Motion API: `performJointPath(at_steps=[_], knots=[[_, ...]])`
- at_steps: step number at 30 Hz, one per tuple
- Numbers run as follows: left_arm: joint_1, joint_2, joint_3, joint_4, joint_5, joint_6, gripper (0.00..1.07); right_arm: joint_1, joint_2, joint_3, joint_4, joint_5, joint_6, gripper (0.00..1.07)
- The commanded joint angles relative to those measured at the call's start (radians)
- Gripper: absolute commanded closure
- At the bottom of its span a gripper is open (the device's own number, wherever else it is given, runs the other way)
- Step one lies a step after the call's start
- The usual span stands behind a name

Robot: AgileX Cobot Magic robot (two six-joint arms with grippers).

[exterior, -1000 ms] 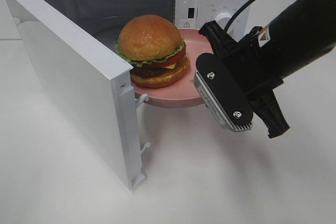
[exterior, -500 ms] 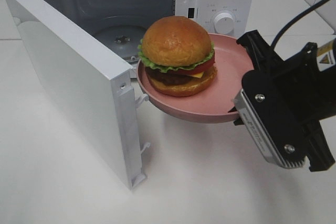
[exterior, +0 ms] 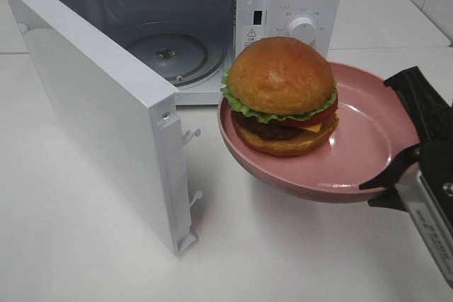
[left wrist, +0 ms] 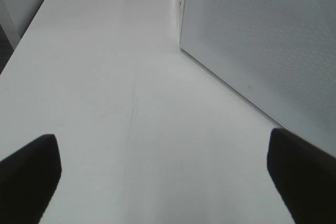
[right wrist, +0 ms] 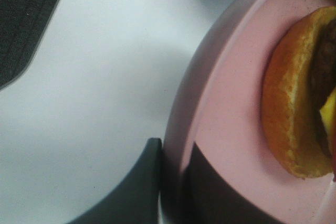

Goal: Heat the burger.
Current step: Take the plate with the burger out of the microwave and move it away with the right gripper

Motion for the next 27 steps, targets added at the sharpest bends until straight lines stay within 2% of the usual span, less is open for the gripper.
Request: performJointPath(at_steps=[1,11,15,18,20,27], knots=[[0.0,-0.006,0.003,-0.001,-0.003,0.0,0.06,-0.005,-0.084,0.002,-0.069,0.008,0.073,1.06],[0.0,-0.006,0.003,-0.001,-0.003,0.0,0.06,-0.005,-0.173,0.002,-0.235,0.116,0.274,1.06],[0.0,-0.006,0.003,-0.001,-0.003,0.0,0.06,-0.005,-0.171,0.002,-0.306,0.16,0.499,1.06],[0.0,-0.006,0.003,-0.001,-0.003,0.0,0.06,-0.005,-0.171,0.002,-0.316,0.165,0.525,1.06],[0.0,-0.006,0.003,-0.001,-0.003,0.0,0.06,-0.005,-0.171,0.002,-0.361,0.196,0.637,1.06],[0.0,-0.006,0.003,-0.001,-0.003,0.0,0.06,-0.005,-0.171,0.002,-0.421,0.245,0.817,1.06]])
